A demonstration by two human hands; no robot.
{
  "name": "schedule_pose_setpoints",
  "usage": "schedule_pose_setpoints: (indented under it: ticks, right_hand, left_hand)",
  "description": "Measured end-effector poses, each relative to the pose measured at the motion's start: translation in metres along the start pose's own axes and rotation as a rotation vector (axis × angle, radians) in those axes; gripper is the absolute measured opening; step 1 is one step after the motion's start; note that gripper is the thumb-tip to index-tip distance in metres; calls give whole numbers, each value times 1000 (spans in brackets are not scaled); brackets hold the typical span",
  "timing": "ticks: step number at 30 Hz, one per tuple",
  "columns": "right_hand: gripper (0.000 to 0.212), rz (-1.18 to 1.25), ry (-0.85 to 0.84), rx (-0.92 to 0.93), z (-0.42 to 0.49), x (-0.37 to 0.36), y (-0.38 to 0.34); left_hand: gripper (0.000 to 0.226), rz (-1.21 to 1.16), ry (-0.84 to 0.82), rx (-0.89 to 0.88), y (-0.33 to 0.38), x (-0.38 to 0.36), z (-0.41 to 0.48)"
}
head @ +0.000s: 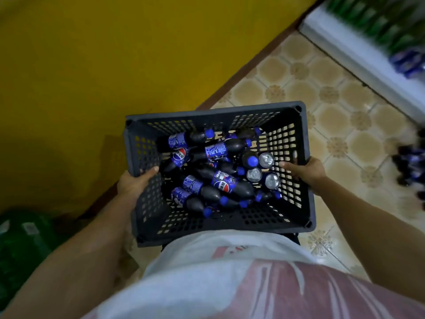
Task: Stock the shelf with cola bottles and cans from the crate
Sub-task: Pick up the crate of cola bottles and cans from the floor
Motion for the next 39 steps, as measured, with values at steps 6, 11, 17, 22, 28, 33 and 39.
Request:
schedule_pose_setpoints:
  ticks: [6, 11, 17, 22, 28, 33, 39]
  right_hand:
    - [33, 131, 94, -91, 55, 92, 31]
    - [28, 228, 152, -129, 105, 173, 23]
    - [34, 319, 284, -187, 133, 242, 28]
    - [28, 430, 411, -202, 168, 282, 14]
    - [47, 439, 468, -282, 241, 324, -10]
    - [55, 493, 545, -339, 295, 361, -50]
    - [44, 521, 572, -331, 356, 408, -96]
  left_hand:
    - [89, 98, -106, -111, 116, -121, -16]
    - [66, 194, -222, -185, 205, -218, -15]
    - [47, 366, -367, -335, 323, -319, -18]
    - [43, 403, -435, -425, 399, -391, -11]
    - [60, 473, -528, -408, 495, -495, 17]
    - [61, 533, -624, -431, 603, -574, 27]
    - [55, 547, -682, -450, 692, -650, 34]
Point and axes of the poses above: each hand's wrist, its own z-axis towards the middle knuckle, its own x-axis out of the back of the hand, y = z × x, the point moved 8 cm from there along z, towards the middle knuckle, and after that the axes turned 3 degrees about x, right-handed, at the moved point
